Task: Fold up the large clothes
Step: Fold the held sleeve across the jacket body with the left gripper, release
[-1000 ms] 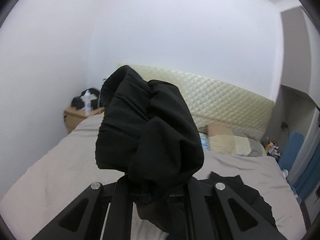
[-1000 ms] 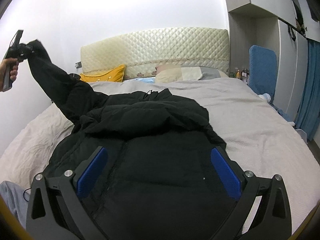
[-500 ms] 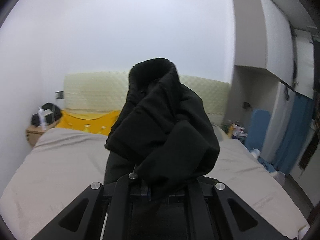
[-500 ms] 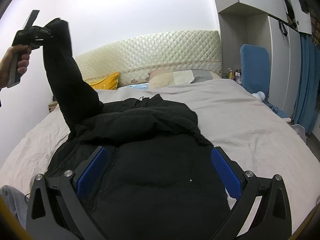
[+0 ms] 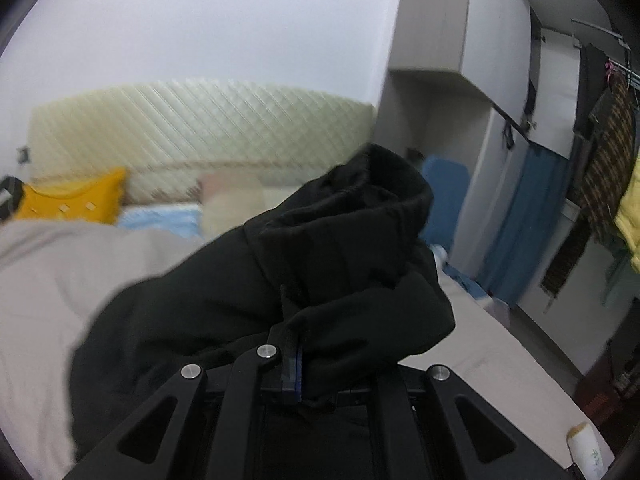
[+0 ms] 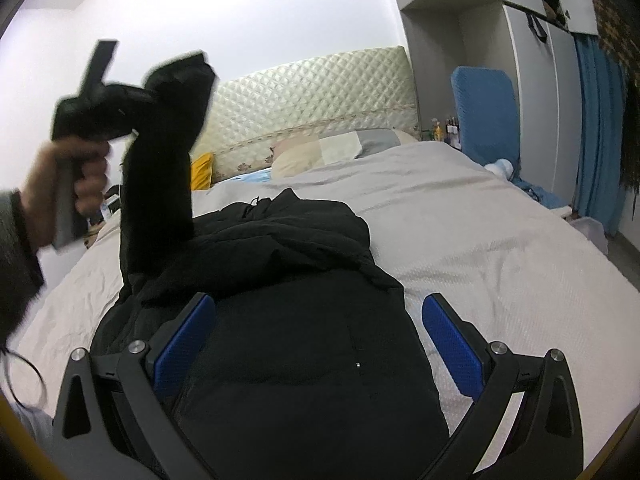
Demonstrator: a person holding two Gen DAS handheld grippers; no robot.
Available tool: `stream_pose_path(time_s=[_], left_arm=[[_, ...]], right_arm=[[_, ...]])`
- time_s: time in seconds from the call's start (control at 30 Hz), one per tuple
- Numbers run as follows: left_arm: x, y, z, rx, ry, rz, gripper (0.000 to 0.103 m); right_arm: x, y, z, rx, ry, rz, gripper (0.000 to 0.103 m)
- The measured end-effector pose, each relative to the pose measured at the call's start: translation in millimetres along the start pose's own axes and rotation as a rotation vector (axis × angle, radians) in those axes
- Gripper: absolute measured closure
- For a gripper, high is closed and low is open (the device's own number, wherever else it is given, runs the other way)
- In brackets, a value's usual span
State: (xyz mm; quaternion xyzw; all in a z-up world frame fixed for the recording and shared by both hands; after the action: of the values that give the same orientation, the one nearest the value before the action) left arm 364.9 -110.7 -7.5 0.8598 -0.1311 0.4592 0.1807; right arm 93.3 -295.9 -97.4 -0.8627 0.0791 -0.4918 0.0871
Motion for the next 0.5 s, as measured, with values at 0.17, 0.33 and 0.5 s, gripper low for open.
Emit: stream_pose_path(time_s=[0.17,0.33,0.5], left_arm=[[-48.9,24.1,64.7,-0.025,-0.103,0.017,0.095],[-95.3,38.1,121.3,-0.009,-0.196,0.056,0.096],[-131.1,40.6,166.6,0.021,-0.299,0.106,0.096]], right_arm=[[-1.5,10.6,10.1,-0.006,-0.016,0.047,0.0],[-4.2,19.8,21.7,-0.012,-0.032,0.082,0.0],[-6.9,30.6,35.4,-0.021,-0.051,0.103,0.0]])
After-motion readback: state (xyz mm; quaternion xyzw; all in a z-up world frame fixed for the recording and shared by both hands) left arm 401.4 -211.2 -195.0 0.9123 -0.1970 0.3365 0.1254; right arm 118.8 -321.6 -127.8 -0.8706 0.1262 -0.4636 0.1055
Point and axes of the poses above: each gripper's, at about its wrist camera, not at the fingertips, and z roughly the way its jaws point, y to its right, x to its top, the point moved 1 cm from there along z, roughly the way its jaws point, and after that the axes turned 1 degree about x, right-handed, at the moved point
